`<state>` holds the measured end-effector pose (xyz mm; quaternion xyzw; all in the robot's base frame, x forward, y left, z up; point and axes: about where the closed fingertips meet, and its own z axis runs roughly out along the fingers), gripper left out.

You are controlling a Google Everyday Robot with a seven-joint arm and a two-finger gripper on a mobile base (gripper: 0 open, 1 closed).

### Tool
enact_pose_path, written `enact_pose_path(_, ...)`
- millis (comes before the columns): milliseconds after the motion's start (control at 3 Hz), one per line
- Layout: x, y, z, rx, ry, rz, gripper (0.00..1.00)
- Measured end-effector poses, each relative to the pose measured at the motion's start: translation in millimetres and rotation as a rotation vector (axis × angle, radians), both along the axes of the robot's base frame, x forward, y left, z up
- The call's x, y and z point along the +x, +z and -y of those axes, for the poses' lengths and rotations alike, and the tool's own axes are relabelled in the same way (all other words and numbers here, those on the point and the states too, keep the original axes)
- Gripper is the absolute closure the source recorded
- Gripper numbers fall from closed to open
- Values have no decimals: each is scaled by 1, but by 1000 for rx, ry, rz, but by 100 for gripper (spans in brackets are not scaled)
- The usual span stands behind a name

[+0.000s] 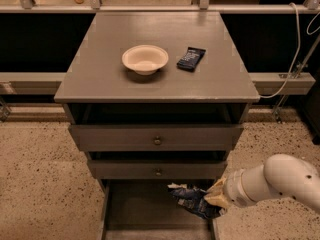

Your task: Place blue chip bag into bottom drawer

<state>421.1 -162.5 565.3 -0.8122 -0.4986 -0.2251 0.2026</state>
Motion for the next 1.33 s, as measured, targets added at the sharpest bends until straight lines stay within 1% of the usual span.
enact_pose_path(333, 1, -68, -3, 156, -44, -77, 100)
enact_pose_path(667, -2, -140, -16, 283, -67, -185, 100)
enact_pose_path(1000, -7, -208, -37, 388, -92, -307, 100)
enact_pose_path(1333, -6, -270, -55, 478, -146, -455, 100)
